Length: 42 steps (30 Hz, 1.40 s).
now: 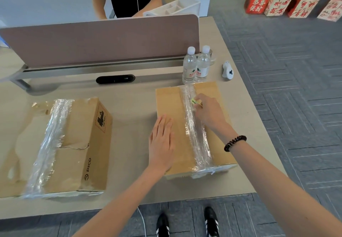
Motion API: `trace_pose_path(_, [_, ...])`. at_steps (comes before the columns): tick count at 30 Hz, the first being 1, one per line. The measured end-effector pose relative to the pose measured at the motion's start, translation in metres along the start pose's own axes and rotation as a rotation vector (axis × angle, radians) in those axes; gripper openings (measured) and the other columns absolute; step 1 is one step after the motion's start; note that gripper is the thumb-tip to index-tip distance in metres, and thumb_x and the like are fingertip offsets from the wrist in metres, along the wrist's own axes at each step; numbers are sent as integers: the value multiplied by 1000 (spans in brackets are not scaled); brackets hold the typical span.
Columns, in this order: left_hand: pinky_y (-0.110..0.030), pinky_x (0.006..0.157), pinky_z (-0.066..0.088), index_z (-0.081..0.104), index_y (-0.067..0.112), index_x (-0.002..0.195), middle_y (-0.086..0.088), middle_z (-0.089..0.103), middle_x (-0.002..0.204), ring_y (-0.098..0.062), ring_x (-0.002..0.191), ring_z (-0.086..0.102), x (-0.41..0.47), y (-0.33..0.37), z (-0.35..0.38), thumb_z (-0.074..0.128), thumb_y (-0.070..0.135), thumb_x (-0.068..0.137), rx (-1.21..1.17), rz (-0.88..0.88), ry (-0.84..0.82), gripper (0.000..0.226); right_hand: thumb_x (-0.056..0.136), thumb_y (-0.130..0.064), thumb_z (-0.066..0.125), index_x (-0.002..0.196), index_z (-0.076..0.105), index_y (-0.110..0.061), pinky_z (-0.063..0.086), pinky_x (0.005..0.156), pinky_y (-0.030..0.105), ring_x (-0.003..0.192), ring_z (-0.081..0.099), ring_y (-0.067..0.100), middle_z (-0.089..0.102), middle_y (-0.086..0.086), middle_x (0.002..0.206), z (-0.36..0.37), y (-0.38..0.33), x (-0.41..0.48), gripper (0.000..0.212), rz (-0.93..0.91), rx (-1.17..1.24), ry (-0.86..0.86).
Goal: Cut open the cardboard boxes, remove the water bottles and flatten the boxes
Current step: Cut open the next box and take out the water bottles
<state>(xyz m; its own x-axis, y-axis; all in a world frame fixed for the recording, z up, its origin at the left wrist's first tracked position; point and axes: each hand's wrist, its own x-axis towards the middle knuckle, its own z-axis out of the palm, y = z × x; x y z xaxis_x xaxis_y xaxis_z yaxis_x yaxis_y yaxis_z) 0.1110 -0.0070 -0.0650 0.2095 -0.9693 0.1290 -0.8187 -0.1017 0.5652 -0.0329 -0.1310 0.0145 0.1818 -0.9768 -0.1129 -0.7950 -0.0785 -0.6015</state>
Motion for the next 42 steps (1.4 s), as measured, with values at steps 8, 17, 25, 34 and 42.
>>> trace_pose_path(8, [-31, 118, 14, 29, 32, 152, 17, 13, 162, 3, 148, -2, 0, -2, 3, 12, 38, 102, -22, -7, 5, 54, 95, -6, 44, 121, 55, -8, 37, 70, 32, 82, 46, 26, 59, 15, 106, 8, -23, -12, 29, 56, -236, 29])
trace_pose_path(17, [-37, 118, 22, 31, 26, 152, 11, 19, 162, -2, 149, 3, 1, -8, 8, 19, 31, 103, -5, 24, 28, 51, 89, -9, 48, 120, 60, -15, 37, 72, 30, 100, 58, 32, 62, 14, 108, 9, -19, -38, 34, 106, -239, 57])
trace_pose_path(25, [-39, 116, 27, 35, 24, 150, 8, 24, 161, -8, 150, 11, 2, -7, 7, 16, 32, 101, 32, 41, 30, 53, 87, -10, 51, 116, 63, -17, 39, 71, 28, 94, 59, 29, 62, 10, 108, 4, -20, -61, 32, 153, -227, 64])
trace_pose_path(34, [-42, 117, 28, 37, 22, 149, 5, 27, 160, -10, 150, 13, 1, -4, 5, 16, 33, 102, 70, 42, 38, 53, 86, -8, 49, 112, 65, -17, 33, 53, 25, 64, 51, 20, 57, 2, 85, -4, -9, -99, 32, 133, -239, -4])
trace_pose_path(42, [-36, 123, 10, 36, 13, 150, -3, 25, 161, -17, 151, 12, 1, 2, -5, 7, 35, 98, 79, 120, 9, 64, 86, -9, 50, 107, 64, -16, 25, 48, 22, 61, 44, 17, 57, 3, 84, -3, 5, -133, 26, 104, -209, -52])
